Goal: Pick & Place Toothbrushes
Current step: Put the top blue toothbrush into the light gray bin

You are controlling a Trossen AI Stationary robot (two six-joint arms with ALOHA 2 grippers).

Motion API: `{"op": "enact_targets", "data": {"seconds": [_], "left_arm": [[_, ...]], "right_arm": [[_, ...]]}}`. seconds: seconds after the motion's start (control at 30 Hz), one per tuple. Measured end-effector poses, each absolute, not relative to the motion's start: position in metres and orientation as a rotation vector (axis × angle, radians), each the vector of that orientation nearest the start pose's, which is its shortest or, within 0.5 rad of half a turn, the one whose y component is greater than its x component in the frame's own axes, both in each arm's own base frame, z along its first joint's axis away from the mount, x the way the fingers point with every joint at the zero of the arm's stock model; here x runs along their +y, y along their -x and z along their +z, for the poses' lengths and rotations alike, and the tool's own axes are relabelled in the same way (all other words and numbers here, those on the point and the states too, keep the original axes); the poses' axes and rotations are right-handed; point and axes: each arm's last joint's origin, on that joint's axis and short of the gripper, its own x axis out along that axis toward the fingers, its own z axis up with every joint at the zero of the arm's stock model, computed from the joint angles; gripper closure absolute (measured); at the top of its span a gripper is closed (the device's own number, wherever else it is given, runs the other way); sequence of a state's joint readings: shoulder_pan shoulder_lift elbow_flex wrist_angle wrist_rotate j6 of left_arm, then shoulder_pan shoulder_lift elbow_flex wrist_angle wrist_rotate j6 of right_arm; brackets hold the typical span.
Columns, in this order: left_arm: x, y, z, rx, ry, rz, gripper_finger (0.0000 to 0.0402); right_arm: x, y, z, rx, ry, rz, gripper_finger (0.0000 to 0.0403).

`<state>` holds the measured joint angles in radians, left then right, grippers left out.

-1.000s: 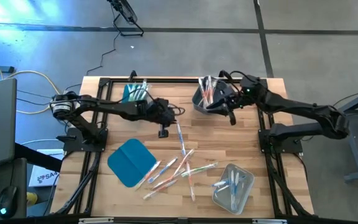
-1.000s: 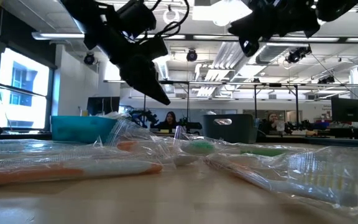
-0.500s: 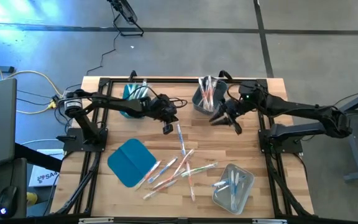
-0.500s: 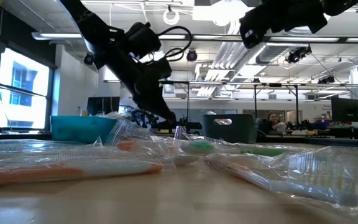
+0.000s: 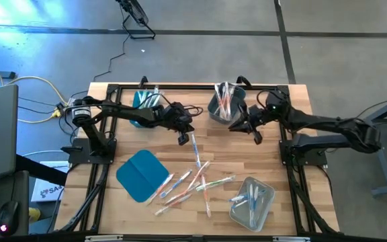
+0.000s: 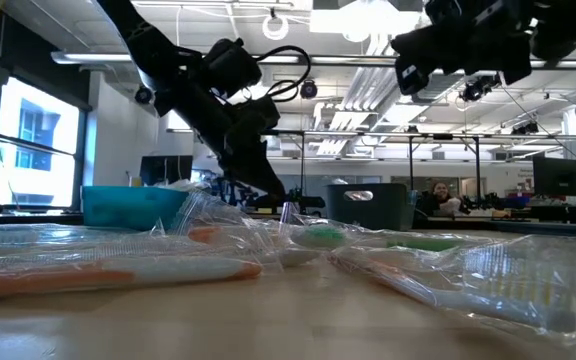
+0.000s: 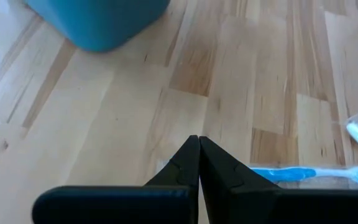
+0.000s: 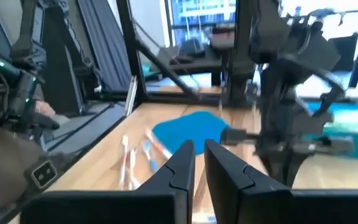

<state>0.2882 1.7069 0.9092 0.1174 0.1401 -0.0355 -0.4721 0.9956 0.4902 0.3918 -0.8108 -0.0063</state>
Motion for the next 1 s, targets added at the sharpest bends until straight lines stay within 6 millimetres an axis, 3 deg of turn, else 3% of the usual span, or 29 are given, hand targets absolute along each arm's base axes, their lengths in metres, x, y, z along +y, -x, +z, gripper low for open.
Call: {"op": "enact_targets", "data": {"seconds": [0.27, 0.47, 0.7, 1.0], "left_arm": [[0.095, -0.335, 0.163, 0.674, 0.231, 0.163, 0.0401], [0.101, -0.355, 0.157, 0.681, 0.268, 0.173, 0.0401], [0.106, -0.373, 0.165, 0.761, 0.271, 0.19, 0.0401], [0.104, -0.361, 0.159, 0.991, 0.302, 0.247, 0.0401]], "right_arm": [[-0.071, -0.18, 0.253, 0.043, -0.001, 0.235, 0.0375], [-0.069, -0.176, 0.257, 0.022, 0.013, 0.234, 0.0375], [-0.069, -0.176, 0.256, 0.032, 0.003, 0.234, 0.0376], [-0.069, -0.176, 0.254, 0.053, -0.007, 0.217, 0.0376]]}}
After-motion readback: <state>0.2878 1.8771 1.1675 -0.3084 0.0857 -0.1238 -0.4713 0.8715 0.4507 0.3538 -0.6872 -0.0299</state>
